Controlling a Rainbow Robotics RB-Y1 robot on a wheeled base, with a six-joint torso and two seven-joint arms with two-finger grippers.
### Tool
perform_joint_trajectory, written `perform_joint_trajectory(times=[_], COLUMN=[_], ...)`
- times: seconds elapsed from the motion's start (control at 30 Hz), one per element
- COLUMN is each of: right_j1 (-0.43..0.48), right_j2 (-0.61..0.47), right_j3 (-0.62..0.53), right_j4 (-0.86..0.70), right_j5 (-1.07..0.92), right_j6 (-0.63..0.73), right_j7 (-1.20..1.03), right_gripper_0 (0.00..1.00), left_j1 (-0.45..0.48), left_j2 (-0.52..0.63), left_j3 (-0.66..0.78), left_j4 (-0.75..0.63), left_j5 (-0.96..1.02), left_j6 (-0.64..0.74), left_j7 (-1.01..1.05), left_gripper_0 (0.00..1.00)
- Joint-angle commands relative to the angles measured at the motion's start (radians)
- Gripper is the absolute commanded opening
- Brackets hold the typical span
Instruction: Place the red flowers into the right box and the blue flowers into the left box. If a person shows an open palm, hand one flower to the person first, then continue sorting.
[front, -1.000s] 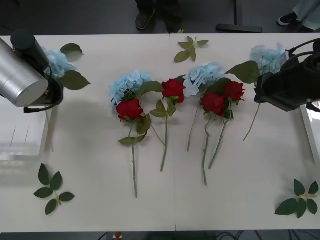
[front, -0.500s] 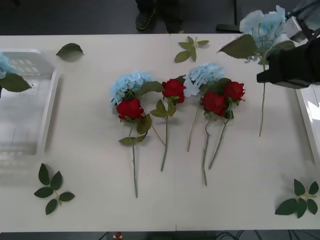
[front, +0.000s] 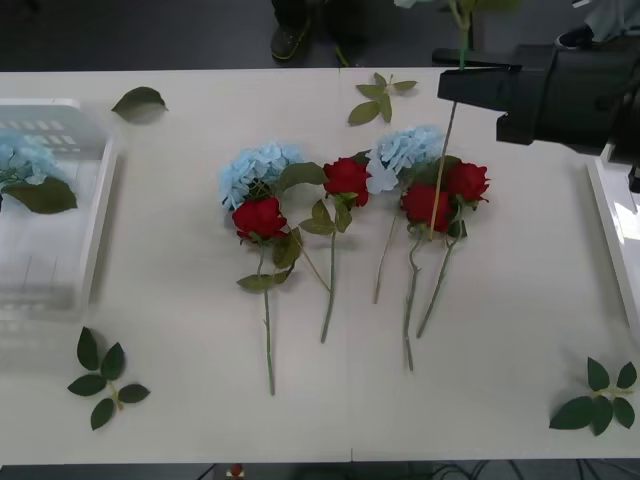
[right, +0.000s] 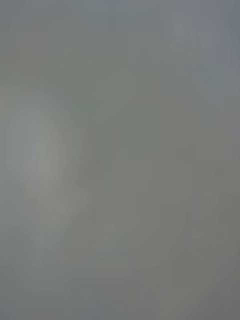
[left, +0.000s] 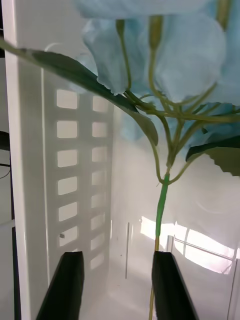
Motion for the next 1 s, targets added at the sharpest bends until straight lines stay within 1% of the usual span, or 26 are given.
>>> perform_joint_trajectory(times=[0.03,0.07,0.1,0.2,0.27,0.37,0.5,0.57,0.67,0.83,0.93,0.97,1.0], right_j1=[-0.04,-0.045,-0.048,-0.077,-0.106,-0.145,-0.192,-0.218,-0.266,-0.326,-0.355,-0.361,-0.365], right_j2=[-0.022,-0.022,-0.022,-0.019,-0.015,0.008,0.074,0.11,0.156,0.226,0.268,0.278,0.286], right_j3=[0.102,0.136,0.155,0.254,0.309,0.365,0.428,0.464,0.529,0.615,0.668,0.681,0.688], right_j4=[-0.087,-0.101,-0.104,-0.11,-0.099,-0.078,-0.03,0.002,0.056,0.149,0.209,0.226,0.235], right_j5=[0.09,0.116,0.131,0.214,0.265,0.317,0.383,0.42,0.469,0.501,0.509,0.512,0.513], right_j6=[-0.104,-0.149,-0.17,-0.273,-0.31,-0.319,-0.319,-0.319,-0.32,-0.334,-0.37,-0.383,-0.391], right_j7=[-0.017,-0.02,-0.023,-0.034,-0.042,-0.055,-0.072,-0.08,-0.097,-0.117,-0.123,-0.124,-0.124], right_gripper_0=[0.0,0.0,0.0,0.0,0.0,0.0,0.0,0.0,0.0,0.0,0.0,0.0,0.0], left_j1=[-0.031,-0.029,-0.031,-0.031,-0.029,-0.031,-0.031,-0.029,-0.015,-0.015,-0.015,-0.005,-0.005], left_j2=[0.017,0.016,0.016,0.011,0.011,0.011,0.011,0.011,0.011,0.011,0.011,-0.023,-0.024], left_j3=[0.028,0.029,0.029,0.029,0.029,0.041,0.091,0.12,0.19,0.19,0.19,0.187,0.189], left_j4=[-0.009,-0.009,-0.01,-0.015,-0.023,-0.036,-0.064,-0.081,-0.111,-0.111,-0.111,-0.138,-0.138], left_j5=[0.002,0.004,0.004,0.004,0.011,0.034,0.125,0.198,0.35,0.35,0.35,0.398,0.386], left_j6=[-0.004,-0.004,-0.004,-0.004,-0.004,-0.005,-0.007,-0.011,-0.013,-0.013,-0.013,-0.017,-0.016], left_j7=[0.012,0.009,0.006,-0.007,-0.042,-0.099,-0.221,-0.298,-0.467,-0.467,-0.467,-0.482,-0.476], left_gripper_0=[0.91,0.98,1.0,1.0,1.0,1.0,1.0,1.0,1.0,1.0,1.0,1.0,1.0])
